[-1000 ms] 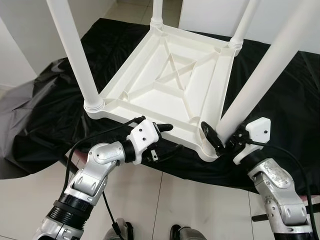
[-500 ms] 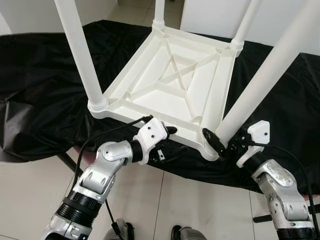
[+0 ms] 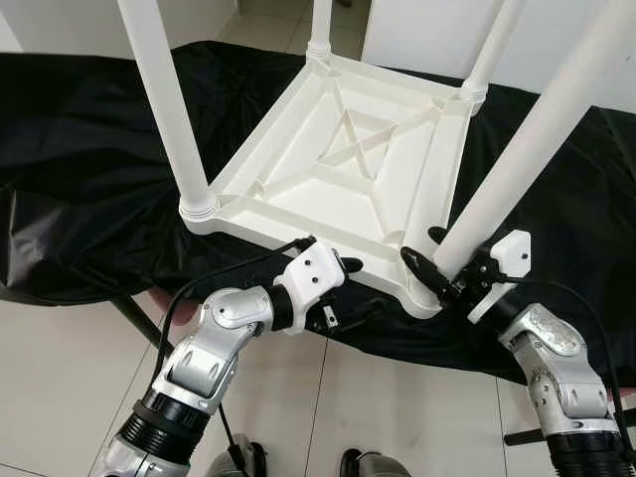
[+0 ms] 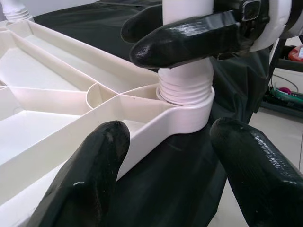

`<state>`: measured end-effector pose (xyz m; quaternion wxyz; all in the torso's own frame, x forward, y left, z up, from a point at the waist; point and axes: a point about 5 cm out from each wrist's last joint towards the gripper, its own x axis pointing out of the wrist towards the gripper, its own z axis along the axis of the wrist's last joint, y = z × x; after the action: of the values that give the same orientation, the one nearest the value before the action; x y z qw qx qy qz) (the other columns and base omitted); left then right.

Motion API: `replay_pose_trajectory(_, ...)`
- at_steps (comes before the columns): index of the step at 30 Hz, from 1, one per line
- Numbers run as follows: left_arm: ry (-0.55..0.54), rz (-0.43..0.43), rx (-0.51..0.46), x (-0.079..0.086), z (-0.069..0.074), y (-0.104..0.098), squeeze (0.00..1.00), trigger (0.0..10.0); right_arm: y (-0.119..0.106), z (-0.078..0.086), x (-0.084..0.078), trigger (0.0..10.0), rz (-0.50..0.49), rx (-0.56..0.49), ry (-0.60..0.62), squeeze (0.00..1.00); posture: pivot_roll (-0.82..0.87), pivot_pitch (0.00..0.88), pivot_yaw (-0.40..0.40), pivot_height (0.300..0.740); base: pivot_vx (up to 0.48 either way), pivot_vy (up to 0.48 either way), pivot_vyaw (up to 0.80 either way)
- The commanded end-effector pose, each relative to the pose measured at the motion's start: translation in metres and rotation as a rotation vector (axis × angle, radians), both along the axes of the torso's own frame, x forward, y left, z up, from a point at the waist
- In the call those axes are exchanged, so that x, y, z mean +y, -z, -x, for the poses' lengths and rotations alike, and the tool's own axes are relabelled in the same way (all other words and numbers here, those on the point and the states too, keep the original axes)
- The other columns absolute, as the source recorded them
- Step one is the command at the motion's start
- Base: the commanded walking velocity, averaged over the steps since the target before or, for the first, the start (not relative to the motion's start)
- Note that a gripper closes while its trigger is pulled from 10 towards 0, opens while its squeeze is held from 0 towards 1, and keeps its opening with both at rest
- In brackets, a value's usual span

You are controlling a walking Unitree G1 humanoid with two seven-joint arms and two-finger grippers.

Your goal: Building children table

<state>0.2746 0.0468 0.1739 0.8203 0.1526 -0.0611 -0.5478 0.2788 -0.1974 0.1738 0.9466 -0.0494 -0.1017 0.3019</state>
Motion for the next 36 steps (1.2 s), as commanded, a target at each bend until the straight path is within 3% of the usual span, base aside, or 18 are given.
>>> replay_pose_trajectory(1,-0.109,0.019,-0.012,0.001,-0.001,0.001,0.0,10.0,0.003,-0.001,-0.007,0.0,0.002,0.017,0.042,0.0,0.06,0.125,-0.055,0.74,0.0,0.0,0.0)
replay_pose_trajectory(4,-0.123,0.026,-0.022,0.002,-0.003,-0.001,0.0,10.0,0.012,-0.006,-0.006,0.0,0.021,0.056,0.158,0.0,0.05,0.126,-0.059,0.74,0.0,0.0,0.0)
replay_pose_trajectory(8,-0.129,0.028,-0.026,0.002,-0.004,-0.002,0.0,10.0,0.015,-0.007,-0.005,0.0,0.019,0.067,0.203,0.0,0.05,0.126,-0.059,0.74,0.0,0.0,0.0)
replay_pose_trajectory(10,-0.135,0.028,-0.032,0.004,-0.006,-0.003,0.0,10.0,0.02,-0.004,0.005,0.0,-0.015,0.076,0.276,0.0,0.05,0.127,-0.056,0.74,0.0,0.0,0.0)
replay_pose_trajectory(15,-0.138,0.024,-0.037,0.005,-0.007,-0.004,0.0,10.0,0.021,-0.002,0.013,0.0,-0.052,0.083,0.329,0.0,0.04,0.128,-0.055,0.74,0.0,0.0,0.0)
replay_pose_trajectory(19,-0.135,0.026,-0.047,0.005,-0.006,-0.005,0.0,10.0,0.03,-0.001,0.028,0.0,-0.139,0.129,0.651,0.0,0.04,0.132,-0.067,0.74,0.0,0.0,0.0)
replay_pose_trajectory(25,-0.143,0.043,-0.048,0.007,-0.006,-0.005,0.0,10.0,0.038,-0.001,0.032,0.0,-0.126,0.163,0.758,0.0,0.05,0.131,-0.073,0.74,0.0,0.0,0.0)
replay_pose_trajectory(32,-0.185,0.079,-0.033,0.012,-0.009,-0.007,0.0,10.0,0.041,-0.004,0.044,0.0,-0.176,0.193,0.738,0.0,0.05,0.134,-0.076,0.74,0.0,0.0,0.0)
replay_pose_trajectory(33,-0.197,0.087,-0.03,0.013,-0.009,-0.007,0.0,10.0,0.036,-0.005,0.048,10.0,-0.198,0.183,0.688,0.0,0.05,0.133,-0.076,0.74,0.0,0.0,0.0)
replay_pose_trajectory(36,-0.198,0.102,-0.024,0.012,-0.008,-0.008,0.0,10.0,0.031,-0.005,0.048,10.0,-0.201,0.157,0.641,0.0,0.05,0.131,-0.073,0.74,0.0,0.0,0.0)
